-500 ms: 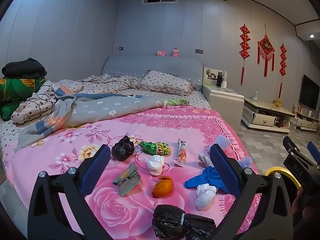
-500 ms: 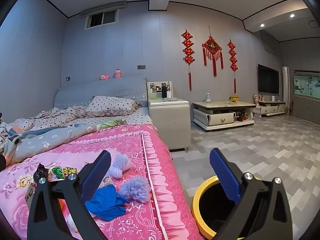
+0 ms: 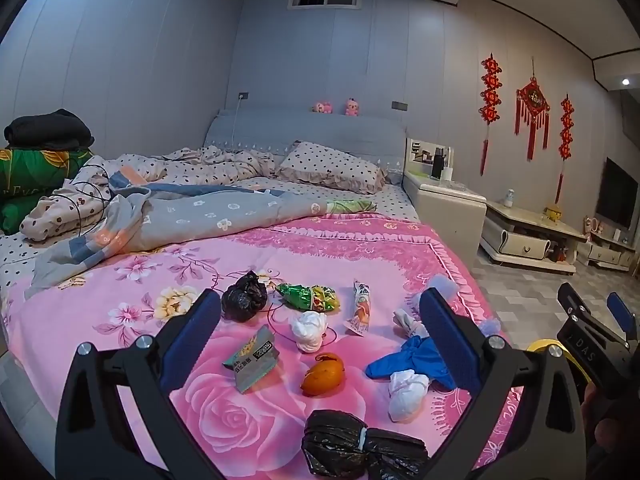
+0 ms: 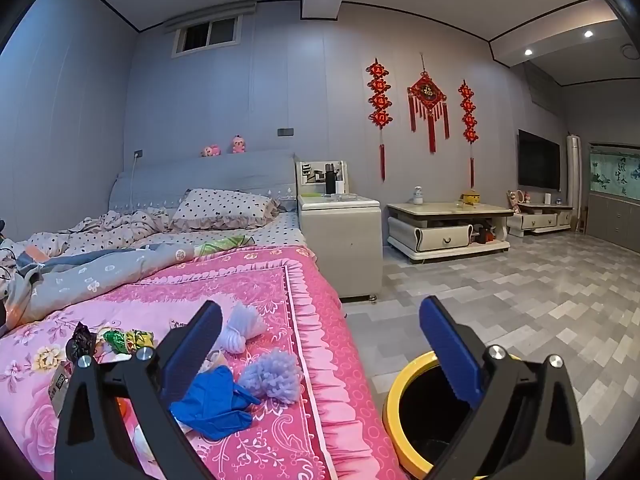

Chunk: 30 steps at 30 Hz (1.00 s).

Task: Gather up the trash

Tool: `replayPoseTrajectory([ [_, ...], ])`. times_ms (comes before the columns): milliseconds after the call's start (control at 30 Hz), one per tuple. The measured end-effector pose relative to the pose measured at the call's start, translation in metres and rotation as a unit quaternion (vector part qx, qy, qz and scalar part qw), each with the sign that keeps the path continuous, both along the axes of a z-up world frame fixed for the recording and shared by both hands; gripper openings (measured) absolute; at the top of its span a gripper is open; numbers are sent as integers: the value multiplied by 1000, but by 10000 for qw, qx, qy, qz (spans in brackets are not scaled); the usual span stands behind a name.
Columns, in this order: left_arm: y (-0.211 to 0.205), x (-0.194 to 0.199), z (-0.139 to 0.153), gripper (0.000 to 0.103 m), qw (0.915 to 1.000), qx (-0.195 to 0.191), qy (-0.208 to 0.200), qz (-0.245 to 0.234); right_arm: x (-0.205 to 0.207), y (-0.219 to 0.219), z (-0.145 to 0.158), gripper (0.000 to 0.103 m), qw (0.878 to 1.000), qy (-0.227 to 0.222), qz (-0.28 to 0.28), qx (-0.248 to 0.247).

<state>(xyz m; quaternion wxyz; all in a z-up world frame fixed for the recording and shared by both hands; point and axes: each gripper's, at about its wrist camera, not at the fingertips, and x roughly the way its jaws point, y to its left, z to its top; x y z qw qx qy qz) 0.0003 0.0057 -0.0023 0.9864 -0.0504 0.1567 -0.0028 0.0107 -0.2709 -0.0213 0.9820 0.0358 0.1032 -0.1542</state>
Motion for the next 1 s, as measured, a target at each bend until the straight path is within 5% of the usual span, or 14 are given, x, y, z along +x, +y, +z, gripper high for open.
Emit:
replayPoseTrajectory([
  [1000,-1,-4,3,95,10000,-13,-25,9,0,1,-2,95,10000,27,15,-10],
])
